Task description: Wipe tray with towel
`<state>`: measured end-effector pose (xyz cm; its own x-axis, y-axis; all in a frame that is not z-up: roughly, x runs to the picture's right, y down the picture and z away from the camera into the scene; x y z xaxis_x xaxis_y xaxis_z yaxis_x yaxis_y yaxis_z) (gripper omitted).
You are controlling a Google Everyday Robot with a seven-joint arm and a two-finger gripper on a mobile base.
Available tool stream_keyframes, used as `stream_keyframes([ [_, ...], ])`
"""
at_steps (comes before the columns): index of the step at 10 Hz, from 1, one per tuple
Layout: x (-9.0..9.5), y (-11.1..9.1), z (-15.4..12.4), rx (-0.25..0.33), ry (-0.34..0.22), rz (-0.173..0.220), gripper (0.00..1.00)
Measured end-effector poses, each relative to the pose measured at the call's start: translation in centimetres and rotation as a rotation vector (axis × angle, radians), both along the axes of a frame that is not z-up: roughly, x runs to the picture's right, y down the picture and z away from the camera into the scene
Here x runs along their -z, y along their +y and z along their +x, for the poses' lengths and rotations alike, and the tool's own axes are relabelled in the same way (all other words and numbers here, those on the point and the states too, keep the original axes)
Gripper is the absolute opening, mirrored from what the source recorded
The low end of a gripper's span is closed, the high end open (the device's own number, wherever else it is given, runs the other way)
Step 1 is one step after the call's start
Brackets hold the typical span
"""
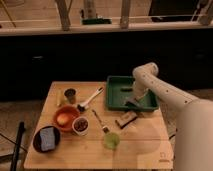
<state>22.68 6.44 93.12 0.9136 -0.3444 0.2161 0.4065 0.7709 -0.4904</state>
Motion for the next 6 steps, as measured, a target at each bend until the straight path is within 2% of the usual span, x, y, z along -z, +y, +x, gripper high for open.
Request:
stream_keyframes([
  [3,-0.3,0.1,0.8,-0.017,0.0,-0.007,0.0],
  [6,-0.8,-0.2,1.7,-0.035,-0.005,0.002,0.0],
])
